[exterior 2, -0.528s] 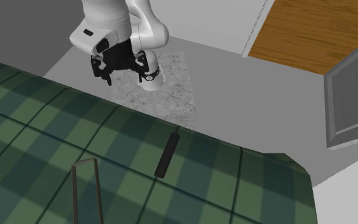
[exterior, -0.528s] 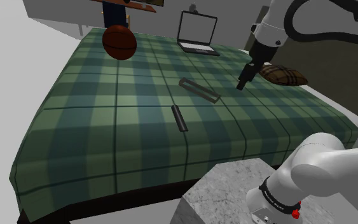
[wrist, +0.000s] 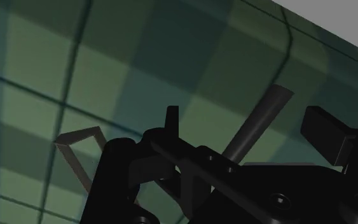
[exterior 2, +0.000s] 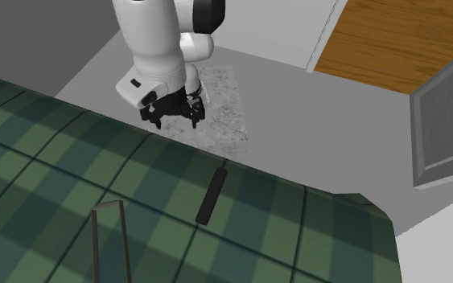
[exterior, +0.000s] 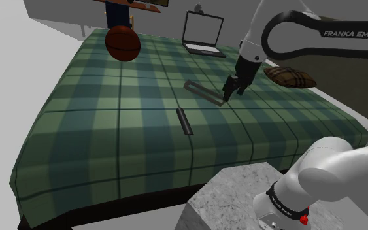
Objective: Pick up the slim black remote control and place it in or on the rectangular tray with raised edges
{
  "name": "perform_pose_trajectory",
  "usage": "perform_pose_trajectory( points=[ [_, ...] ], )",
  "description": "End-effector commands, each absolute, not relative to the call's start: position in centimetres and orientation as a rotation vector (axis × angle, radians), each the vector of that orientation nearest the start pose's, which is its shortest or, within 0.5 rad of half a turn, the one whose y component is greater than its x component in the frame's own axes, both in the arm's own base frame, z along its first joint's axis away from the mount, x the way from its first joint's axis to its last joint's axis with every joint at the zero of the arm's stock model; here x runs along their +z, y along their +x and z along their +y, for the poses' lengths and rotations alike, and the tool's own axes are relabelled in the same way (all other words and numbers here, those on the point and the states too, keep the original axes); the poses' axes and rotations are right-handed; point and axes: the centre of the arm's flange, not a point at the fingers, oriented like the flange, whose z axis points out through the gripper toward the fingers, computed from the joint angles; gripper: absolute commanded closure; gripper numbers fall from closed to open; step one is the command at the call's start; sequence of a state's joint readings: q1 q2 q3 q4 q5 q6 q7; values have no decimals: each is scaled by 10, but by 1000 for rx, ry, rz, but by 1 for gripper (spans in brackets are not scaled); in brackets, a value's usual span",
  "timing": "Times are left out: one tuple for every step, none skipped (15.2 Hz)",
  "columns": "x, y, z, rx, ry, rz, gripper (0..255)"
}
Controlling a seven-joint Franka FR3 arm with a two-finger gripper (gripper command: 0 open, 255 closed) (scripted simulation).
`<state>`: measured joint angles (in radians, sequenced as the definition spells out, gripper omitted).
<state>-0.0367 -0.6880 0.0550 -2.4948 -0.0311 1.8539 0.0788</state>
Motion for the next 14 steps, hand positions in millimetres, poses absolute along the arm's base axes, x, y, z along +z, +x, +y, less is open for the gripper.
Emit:
perform_pose_trajectory(
  points=[
    [495, 364, 16, -73, -3179, 203, 0],
    [485, 371, 19, -70, -3167, 250, 0],
    [475, 379, 23, -66, -3155, 296, 0],
    [466, 386, 27, -62, -3141, 342, 0],
    [456, 394, 30, -59, -3128, 388, 0],
    [446, 402, 34, -55, -3113, 433, 0],
    [437, 410, 37, -51, -3098, 478, 0],
    [427, 418, 40, -48, -3082, 522, 0],
    [417, 426, 43, -44, -3065, 566, 0],
    [408, 434, 46, -40, -3048, 610, 0],
    [398, 442, 49, -37, -3030, 654, 0],
    [389, 451, 51, -33, -3012, 697, 0],
    [379, 459, 53, -29, -2993, 739, 0],
    [370, 467, 56, -26, -2973, 781, 0]
  ],
)
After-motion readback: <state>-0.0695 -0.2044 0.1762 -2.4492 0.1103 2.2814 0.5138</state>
